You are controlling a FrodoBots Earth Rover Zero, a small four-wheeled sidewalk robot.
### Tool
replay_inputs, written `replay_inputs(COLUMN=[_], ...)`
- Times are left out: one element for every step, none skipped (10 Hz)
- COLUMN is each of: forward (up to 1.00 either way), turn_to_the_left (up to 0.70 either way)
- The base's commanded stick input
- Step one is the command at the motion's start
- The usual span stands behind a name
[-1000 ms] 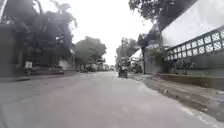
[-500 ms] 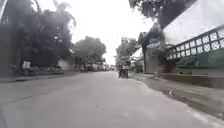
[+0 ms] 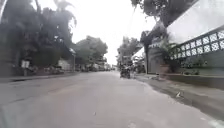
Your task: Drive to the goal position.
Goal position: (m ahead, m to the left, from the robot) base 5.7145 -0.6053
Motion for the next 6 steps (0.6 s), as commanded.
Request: replay_inputs(forward=[0.5,0.5,0.5,0.5,0.5,0.5], turn_to_the_left=[0.0,0.0,0.0,0.0,0.0,0.0])
